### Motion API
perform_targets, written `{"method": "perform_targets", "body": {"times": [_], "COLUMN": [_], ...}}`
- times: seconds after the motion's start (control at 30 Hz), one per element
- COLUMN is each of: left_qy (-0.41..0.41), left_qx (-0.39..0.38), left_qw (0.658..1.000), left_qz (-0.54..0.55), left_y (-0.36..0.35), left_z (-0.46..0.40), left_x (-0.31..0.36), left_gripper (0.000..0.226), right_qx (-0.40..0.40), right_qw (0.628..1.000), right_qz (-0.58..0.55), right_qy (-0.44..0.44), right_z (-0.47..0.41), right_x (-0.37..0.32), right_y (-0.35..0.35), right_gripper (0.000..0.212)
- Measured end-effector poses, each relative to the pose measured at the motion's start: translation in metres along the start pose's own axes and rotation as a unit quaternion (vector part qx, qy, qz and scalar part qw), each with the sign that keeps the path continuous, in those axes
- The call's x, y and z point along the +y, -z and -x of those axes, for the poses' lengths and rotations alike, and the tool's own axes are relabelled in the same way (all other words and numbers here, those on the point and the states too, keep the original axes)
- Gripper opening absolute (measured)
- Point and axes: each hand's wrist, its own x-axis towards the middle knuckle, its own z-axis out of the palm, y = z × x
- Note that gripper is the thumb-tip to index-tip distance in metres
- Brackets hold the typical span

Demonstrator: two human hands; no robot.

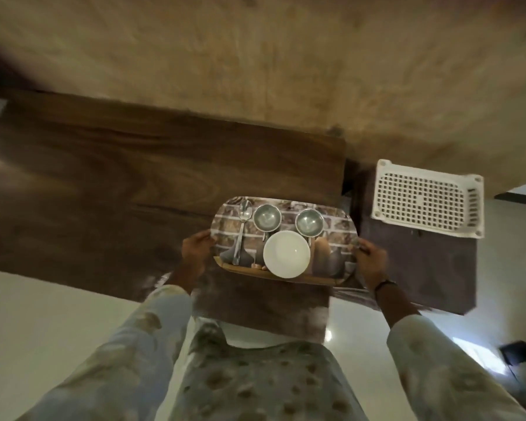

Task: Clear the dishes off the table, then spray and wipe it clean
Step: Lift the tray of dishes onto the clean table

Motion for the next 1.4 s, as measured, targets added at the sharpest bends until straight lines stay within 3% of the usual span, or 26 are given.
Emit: {"method": "perform_targets", "body": {"times": [0.17,0.33,0.63,0.9,1.4], "left_qy": [-0.004,-0.006,0.022,0.035,0.04], "left_qx": [0.029,0.046,0.1,0.085,0.077], "left_qw": [0.997,0.997,0.994,0.995,0.996], "left_qz": [0.072,0.058,0.042,0.04,0.003], "left_y": [0.1,0.189,0.28,0.303,0.307], "left_z": [-0.072,-0.158,-0.259,-0.304,-0.32], "left_x": [0.024,0.028,0.033,0.048,0.069], "left_gripper": [0.034,0.032,0.033,0.033,0.03], "right_qx": [-0.01,-0.034,-0.041,-0.048,-0.023], "right_qw": [1.0,0.998,0.996,0.995,0.993], "right_qz": [0.02,0.049,0.049,0.042,0.001], "right_qy": [-0.017,-0.025,-0.058,-0.079,-0.117], "right_z": [0.015,0.018,0.017,0.001,0.01], "right_x": [-0.036,-0.064,-0.107,-0.129,-0.136], "right_y": [-0.122,-0.235,-0.38,-0.429,-0.446], "right_gripper": [0.037,0.039,0.04,0.037,0.024]}}
